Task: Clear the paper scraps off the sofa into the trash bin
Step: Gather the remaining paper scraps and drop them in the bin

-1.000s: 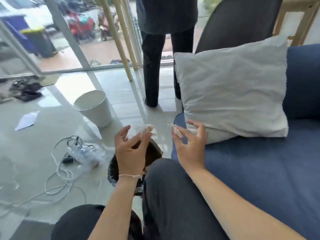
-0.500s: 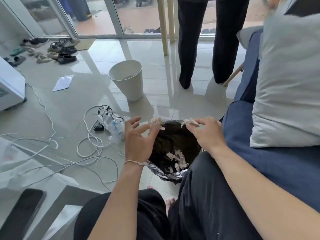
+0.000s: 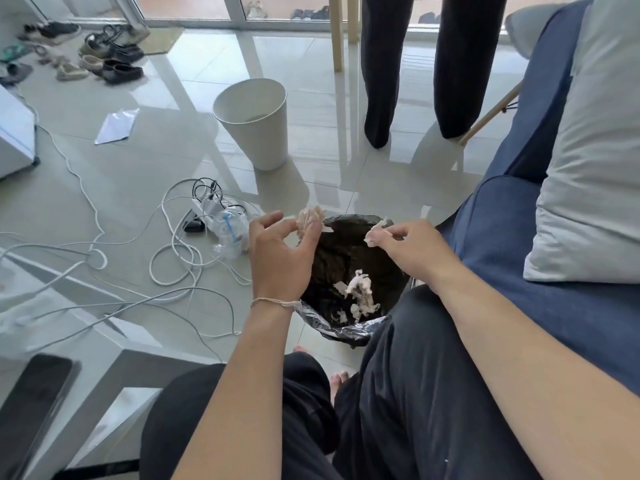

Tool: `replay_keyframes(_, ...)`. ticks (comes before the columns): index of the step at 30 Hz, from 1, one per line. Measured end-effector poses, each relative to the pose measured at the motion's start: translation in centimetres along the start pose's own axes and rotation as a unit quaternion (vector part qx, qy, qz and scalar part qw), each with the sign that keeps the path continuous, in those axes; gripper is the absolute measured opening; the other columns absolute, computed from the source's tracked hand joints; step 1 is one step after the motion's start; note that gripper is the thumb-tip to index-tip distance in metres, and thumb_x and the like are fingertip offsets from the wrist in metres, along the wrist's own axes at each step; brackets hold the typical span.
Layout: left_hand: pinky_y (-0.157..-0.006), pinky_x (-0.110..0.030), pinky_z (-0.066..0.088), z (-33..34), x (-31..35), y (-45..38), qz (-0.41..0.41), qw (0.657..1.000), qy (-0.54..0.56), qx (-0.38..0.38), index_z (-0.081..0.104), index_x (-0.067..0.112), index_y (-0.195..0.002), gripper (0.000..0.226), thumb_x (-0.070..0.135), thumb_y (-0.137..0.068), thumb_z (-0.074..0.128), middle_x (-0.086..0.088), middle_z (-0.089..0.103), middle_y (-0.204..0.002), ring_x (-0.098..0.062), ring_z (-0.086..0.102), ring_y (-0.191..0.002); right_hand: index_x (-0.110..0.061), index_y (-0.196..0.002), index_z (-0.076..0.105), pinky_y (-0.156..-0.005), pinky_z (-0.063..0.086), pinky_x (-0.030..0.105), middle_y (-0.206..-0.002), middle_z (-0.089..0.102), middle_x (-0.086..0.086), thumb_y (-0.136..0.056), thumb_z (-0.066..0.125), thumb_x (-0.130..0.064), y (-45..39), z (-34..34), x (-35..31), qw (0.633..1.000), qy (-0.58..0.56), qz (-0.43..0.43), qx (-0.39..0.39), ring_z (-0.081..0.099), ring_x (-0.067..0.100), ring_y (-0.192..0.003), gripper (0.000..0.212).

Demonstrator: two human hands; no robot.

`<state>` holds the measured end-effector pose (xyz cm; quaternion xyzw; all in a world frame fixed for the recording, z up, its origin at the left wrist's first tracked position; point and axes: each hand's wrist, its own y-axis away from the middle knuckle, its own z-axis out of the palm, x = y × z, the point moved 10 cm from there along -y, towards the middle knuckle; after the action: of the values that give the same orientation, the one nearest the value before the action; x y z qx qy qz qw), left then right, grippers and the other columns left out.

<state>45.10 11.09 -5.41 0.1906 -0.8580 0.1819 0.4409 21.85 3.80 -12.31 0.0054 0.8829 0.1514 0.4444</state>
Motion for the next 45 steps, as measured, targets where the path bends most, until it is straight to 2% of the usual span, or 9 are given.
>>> replay_keyframes(6, -0.097, -0.013, 0.030, 1.1, 0.3, 0.4, 0.002, 1.000, -0.017, -0.023, 0.075, 0.024, -0.090, 0.019, 0.042, -0.084, 0.073, 0.002, 0.050, -0.120, -0.002, 0.046, -0.110, -0.027, -0.098, 0.081, -0.107, 0.046, 0.038, -0.120, 0.074, -0.009, -0.092, 0.066, -0.047, 0.4, -0.3, -0.3, 1.000, -0.017, -0.005, -0.005, 0.061, 0.014, -0.121, 0.025)
replay_keyframes(13, -0.095, -0.014, 0.030, 1.7, 0.7, 0.7, 0.011, 0.998, -0.041, -0.043, 0.065, 0.034, -0.080, 0.010, 0.039, -0.085, 0.073, 0.003, 0.050, -0.119, 0.000, 0.043, -0.108, -0.026, -0.105, 0.079, -0.108, 0.048, 0.044, -0.117, 0.074, -0.006, -0.094, 0.064, -0.042, 0.4, -0.4, -0.2, 1.000, -0.028, -0.001, 0.002, 0.062, 0.014, -0.118, 0.025)
replay_keyframes(19, -0.097, -0.012, 0.027, 2.1, 0.6, 0.8, 0.016, 0.996, -0.060, -0.060, 0.077, 0.017, -0.098, 0.028, 0.042, -0.086, 0.071, 0.000, 0.052, -0.128, -0.007, 0.047, -0.121, -0.023, -0.109, 0.078, -0.106, 0.049, 0.042, -0.117, 0.073, -0.005, -0.096, 0.062, -0.039, 0.5, -0.4, -0.3, 1.000, -0.029, 0.003, 0.008, 0.063, 0.015, -0.116, 0.026)
replay_keyframes(24, -0.084, 0.011, 0.019, 2.3, 0.7, 0.9, 0.020, 0.997, -0.055, -0.058, 0.073, 0.019, -0.115, 0.038, 0.040, -0.083, 0.075, 0.004, 0.053, -0.132, 0.006, 0.042, -0.110, -0.024, -0.109, 0.077, -0.106, 0.049, 0.042, -0.116, 0.073, -0.004, -0.095, 0.063, -0.038, 0.5, -0.4, -0.3, 1.000, -0.028, 0.009, 0.007, 0.063, 0.015, -0.114, 0.025)
replay_keyframes(27, -0.095, 0.002, 0.028, 2.3, 0.6, 0.9, 0.020, 0.997, -0.045, -0.056, 0.074, 0.022, -0.114, 0.036, 0.040, -0.083, 0.074, 0.004, 0.053, -0.130, 0.000, 0.048, -0.116, -0.024, -0.113, 0.076, -0.105, 0.049, 0.042, -0.117, 0.072, -0.002, -0.095, 0.063, -0.038, 0.6, -0.5, -0.3, 1.000, -0.020, 0.011, 0.008, 0.063, 0.016, -0.115, 0.027)
replay_keyframes(30, -0.103, -0.034, 0.046, 2.5, 0.6, 0.9, 0.023, 0.998, -0.022, -0.054, 0.074, 0.029, -0.111, 0.028, 0.041, -0.085, 0.071, 0.005, 0.054, -0.127, -0.006, 0.052, -0.120, -0.023, -0.114, 0.076, -0.105, 0.049, 0.041, -0.118, 0.071, -0.001, -0.095, 0.063, -0.038, 0.7, -0.5, -0.4, 1.000, -0.021, 0.011, 0.006, 0.062, 0.016, -0.115, 0.027)
replay_keyframes(32, -0.101, -0.043, 0.048, 2.6, 0.5, 0.9, 0.028, 0.998, -0.013, -0.055, 0.074, 0.031, -0.111, 0.025, 0.040, -0.089, 0.066, 0.004, 0.055, -0.127, -0.009, 0.052, -0.121, -0.022, -0.115, 0.075, -0.105, 0.049, 0.041, -0.120, 0.071, -0.001, -0.096, 0.062, -0.037, 0.7, -0.4, -0.5, 1.000, -0.019, 0.011, 0.003, 0.062, 0.017, -0.116, 0.027)
replay_keyframes(39, -0.100, -0.045, 0.048, 2.9, 0.7, 0.8, 0.046, 0.997, -0.009, -0.063, 0.071, 0.029, -0.120, 0.031, 0.038, -0.096, 0.054, 0.002, 0.058, -0.126, -0.013, 0.053, -0.121, -0.021, -0.115, 0.075, -0.105, 0.050, 0.042, -0.121, 0.071, 0.000, -0.097, 0.062, -0.035, 0.8, -0.5, -0.6, 1.000, -0.021, 0.007, 0.008, 0.062, 0.017, -0.116, 0.026)
replay_keyframes(45, -0.096, -0.041, 0.052, 3.0, 3.0, 1.4, 0.066, 0.995, 0.004, -0.068, 0.070, 0.023, -0.121, 0.034, 0.037, -0.097, 0.050, 0.002, 0.063, -0.120, -0.009, 0.058, -0.114, -0.022, -0.119, 0.073, -0.103, 0.052, 0.040, -0.117, 0.071, 0.000, -0.096, 0.062, -0.034, 1.2, -1.3, -1.1, 0.995, -0.093, 0.001, 0.033, 0.064, 0.016, -0.111, 0.028)
